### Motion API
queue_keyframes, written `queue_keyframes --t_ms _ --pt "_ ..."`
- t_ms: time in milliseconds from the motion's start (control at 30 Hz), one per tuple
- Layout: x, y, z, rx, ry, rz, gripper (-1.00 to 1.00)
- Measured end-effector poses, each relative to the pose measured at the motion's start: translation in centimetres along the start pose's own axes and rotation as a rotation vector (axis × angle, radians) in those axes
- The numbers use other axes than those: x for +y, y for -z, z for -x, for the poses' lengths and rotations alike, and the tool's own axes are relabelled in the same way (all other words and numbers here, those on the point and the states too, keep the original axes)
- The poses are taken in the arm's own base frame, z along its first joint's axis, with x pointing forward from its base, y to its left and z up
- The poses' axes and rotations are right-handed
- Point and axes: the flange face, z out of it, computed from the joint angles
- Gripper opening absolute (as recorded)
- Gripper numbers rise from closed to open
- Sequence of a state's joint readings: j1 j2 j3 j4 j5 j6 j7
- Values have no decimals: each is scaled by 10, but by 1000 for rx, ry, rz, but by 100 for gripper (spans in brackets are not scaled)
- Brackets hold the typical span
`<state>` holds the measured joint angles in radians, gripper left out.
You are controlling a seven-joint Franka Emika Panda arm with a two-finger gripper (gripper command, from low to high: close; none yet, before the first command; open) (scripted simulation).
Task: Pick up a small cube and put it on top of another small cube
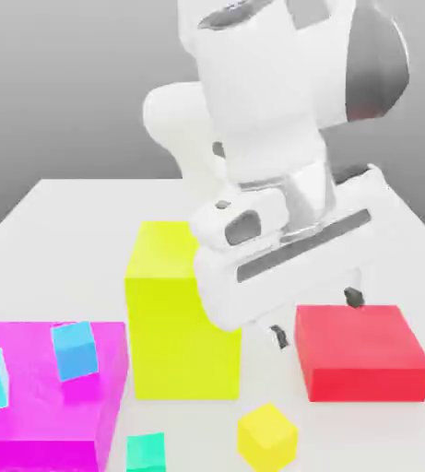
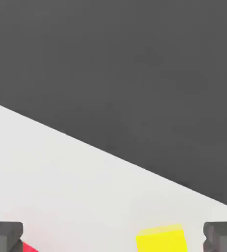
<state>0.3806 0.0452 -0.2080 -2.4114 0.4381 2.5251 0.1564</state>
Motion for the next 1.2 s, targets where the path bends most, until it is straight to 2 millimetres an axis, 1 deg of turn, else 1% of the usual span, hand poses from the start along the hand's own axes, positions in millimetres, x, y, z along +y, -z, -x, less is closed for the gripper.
queue_keyframes --t_ms 100,167,300,400,500,533,700,733,767,833,967,1000,1067,1200 --pt "14 -38 5 -20 36 74 0" --pt "23 -59 9 -24 66 128 0" --pt "40 -87 16 -9 136 239 0" --pt "47 -112 15 1 154 262 0" --pt "56 -141 15 0 156 265 0" --pt "59 -147 19 -48 180 284 -100" --pt "59 -147 19 -51 178 284 -100" --pt "59 -150 22 -79 199 297 -100" --pt "58 -148 20 -57 186 288 -100" --pt "54 -135 16 -13 165 272 -100" --pt "45 -99 17 -3 155 265 -100" --pt "49 -90 12 -6 161 262 -100" --pt "68 -69 -8 -13 189 252 -100" --pt "118 -22 -46 -22 249 236 -100"
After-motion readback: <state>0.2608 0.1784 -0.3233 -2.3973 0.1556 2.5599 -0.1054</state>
